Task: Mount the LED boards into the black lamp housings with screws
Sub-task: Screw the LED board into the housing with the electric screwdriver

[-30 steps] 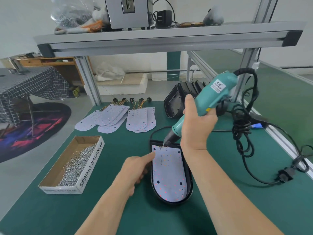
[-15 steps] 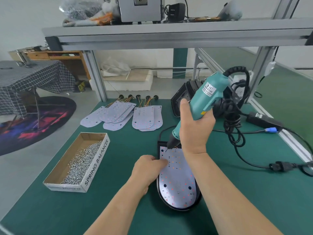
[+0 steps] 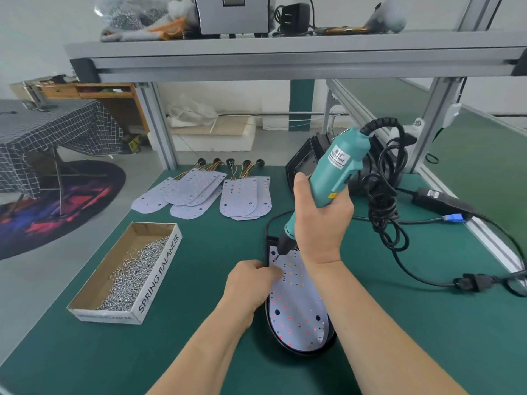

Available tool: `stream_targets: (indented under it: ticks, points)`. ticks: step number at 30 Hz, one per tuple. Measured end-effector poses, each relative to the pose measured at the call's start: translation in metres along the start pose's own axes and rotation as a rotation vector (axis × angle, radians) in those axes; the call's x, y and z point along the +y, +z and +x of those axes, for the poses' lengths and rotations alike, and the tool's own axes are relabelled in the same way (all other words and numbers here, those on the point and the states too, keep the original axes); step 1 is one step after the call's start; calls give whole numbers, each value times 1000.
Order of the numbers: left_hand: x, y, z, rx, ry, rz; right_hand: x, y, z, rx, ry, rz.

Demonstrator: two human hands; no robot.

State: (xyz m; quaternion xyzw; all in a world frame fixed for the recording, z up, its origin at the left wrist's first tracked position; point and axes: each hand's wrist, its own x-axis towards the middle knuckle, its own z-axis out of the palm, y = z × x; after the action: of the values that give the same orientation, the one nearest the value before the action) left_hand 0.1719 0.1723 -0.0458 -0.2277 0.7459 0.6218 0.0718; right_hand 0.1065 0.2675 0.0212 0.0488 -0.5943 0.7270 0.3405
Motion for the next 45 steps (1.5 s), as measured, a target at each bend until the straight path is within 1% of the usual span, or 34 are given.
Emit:
stream_targets:
  ticks: [10,16,19,24,27,30,32,34,35,37,40,45]
  points:
    - [-2,1,2,9,-21,-6,3,4,-2,-31,-3,-18]
    - [-6,2,2,17,13,28,4,5,-5,-77,-5,-3]
    - [-9,2,1,41,23,38,6,4,-7,-80,25,1]
    - [-9,2,0,31,29,38,6,1,-8,-56,81,-16]
    - [-5,1,-2,-1,34,23,3,-6,-6,-66,58,-13]
    - [1,5,-3,-47,37,-1,-2,-19,-5,-36,48,4]
    - [2,7,-3,-46,36,6,-7,-29,-3,-21,34,-2]
    - [1,7,-1,-40,24,6,-17,-40,5,-27,-17,-19]
    - [0,7,0,-39,17,2,-22,-46,13,-11,-42,-25]
    - [-2,6,1,-42,8,-4,-32,-61,32,83,-28,-28]
    - [-4,6,1,-47,12,-18,-25,-100,54,247,93,-45]
    - [-5,6,3,-42,14,-47,18,-168,55,381,279,-289]
